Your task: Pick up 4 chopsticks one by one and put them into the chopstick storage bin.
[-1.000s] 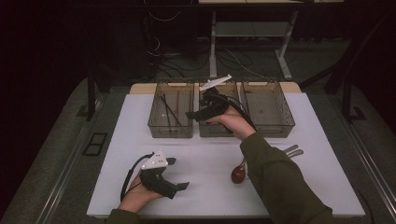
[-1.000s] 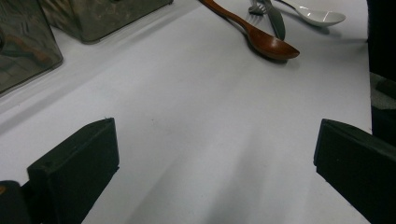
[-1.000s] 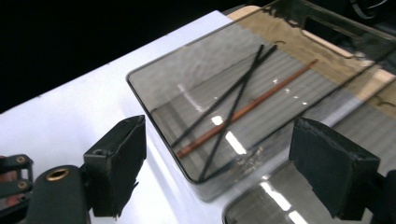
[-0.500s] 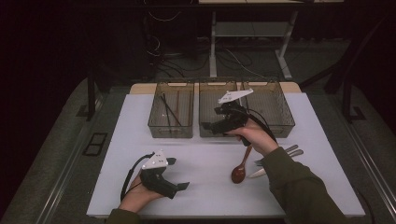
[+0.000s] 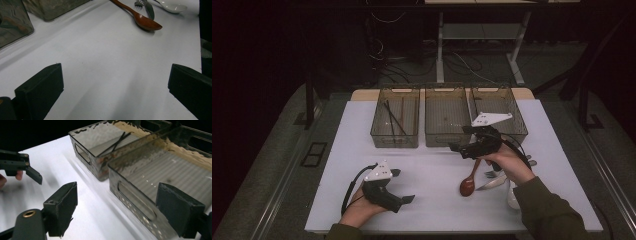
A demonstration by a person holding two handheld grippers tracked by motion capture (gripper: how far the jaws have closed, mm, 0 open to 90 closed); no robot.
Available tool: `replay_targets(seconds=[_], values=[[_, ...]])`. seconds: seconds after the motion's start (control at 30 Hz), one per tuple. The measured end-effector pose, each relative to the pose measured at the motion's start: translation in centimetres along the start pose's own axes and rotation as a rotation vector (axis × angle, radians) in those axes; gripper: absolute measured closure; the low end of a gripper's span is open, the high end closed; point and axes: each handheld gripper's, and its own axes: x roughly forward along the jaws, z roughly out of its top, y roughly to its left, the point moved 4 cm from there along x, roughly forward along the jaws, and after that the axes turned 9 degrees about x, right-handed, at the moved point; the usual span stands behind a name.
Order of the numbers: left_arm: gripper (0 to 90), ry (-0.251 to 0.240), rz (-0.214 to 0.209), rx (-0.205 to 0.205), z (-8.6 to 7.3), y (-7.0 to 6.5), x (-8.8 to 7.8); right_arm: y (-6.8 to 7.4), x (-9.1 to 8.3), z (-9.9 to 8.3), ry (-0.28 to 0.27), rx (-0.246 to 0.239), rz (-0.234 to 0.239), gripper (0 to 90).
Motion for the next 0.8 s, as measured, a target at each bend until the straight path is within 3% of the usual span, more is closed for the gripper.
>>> replay_targets(seconds=[0.27, 0.43, 0.63, 0.8], values=[[0.0, -0.002, 0.000, -0.003, 0.1, -0.1, -0.1, -1.2, -2.0, -2.5, 0.009, 0.052, -0.008, 17.6], [0.0, 0.001, 0.000, 0.004, 0.0, -0.1, -0.1, -2.2, -3.6, -4.0, 0.018, 0.063, -0.038, 17.6], [0.0, 0.002, 0.001, -0.001, 0.0, -0.1, -0.1, -3.0, -5.3, -5.7, 0.047, 0.030, -0.057, 13.6], [0.0, 0.002, 0.001, -0.002, 0.0, -0.2, -0.1, -3.1, -6.2, -6.8, 0.082, 0.034, -0.069, 14.5]])
